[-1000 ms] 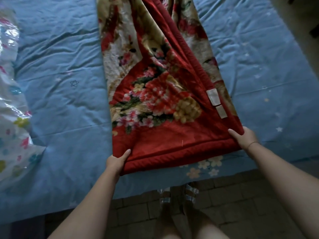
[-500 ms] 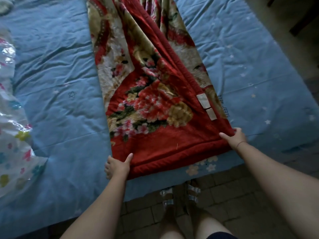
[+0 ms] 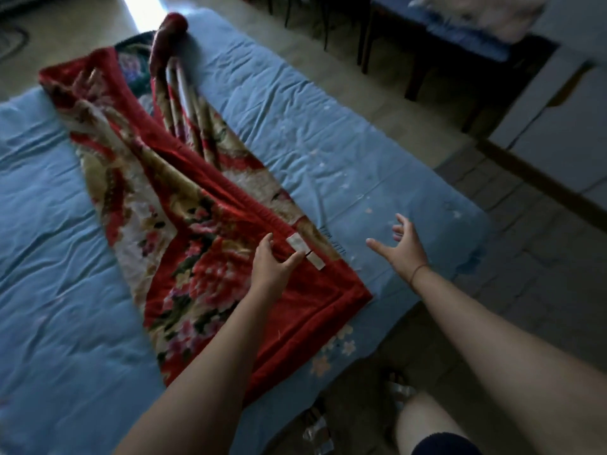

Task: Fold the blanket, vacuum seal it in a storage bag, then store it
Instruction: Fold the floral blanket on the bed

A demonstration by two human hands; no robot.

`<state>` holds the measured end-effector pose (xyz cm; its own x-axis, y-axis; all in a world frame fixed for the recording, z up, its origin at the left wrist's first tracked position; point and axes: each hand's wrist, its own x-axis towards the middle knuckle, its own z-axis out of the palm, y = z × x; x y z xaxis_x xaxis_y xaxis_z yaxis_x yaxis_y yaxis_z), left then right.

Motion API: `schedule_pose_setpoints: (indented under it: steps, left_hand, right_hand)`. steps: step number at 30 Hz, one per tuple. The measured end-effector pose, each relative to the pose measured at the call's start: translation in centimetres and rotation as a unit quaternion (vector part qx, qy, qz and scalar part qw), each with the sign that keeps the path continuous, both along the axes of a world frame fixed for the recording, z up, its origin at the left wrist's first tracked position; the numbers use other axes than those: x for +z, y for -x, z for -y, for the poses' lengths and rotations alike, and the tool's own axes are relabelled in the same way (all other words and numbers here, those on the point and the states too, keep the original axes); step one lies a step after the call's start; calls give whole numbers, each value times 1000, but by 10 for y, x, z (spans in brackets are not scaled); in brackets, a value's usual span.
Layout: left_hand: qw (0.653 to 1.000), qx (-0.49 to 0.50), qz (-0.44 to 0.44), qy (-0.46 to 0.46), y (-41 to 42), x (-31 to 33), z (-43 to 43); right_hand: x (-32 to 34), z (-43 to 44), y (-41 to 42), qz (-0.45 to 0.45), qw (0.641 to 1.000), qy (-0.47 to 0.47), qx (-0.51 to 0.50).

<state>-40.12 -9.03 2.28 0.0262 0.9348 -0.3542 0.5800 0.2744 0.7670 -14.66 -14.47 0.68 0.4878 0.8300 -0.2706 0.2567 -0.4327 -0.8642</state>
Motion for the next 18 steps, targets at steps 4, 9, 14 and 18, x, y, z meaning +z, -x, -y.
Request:
schedule_pose_setpoints:
  steps: [4, 9, 14, 18]
  left_hand:
    - [996, -83, 12, -35, -85, 25, -17]
    - [988, -144, 7, -55, -207, 51, -25]
    - [981, -180, 17, -73, -360, 75, -25]
    - [979, -186, 44, -66, -463, 86, -28]
  right_hand:
    - [27, 7, -64, -1, 999, -27, -36]
    - [55, 13, -166, -6, 997, -55, -58]
    - [83, 17, -295, -2, 996, -65, -66]
    - [100, 12, -386, 15, 996, -70, -53]
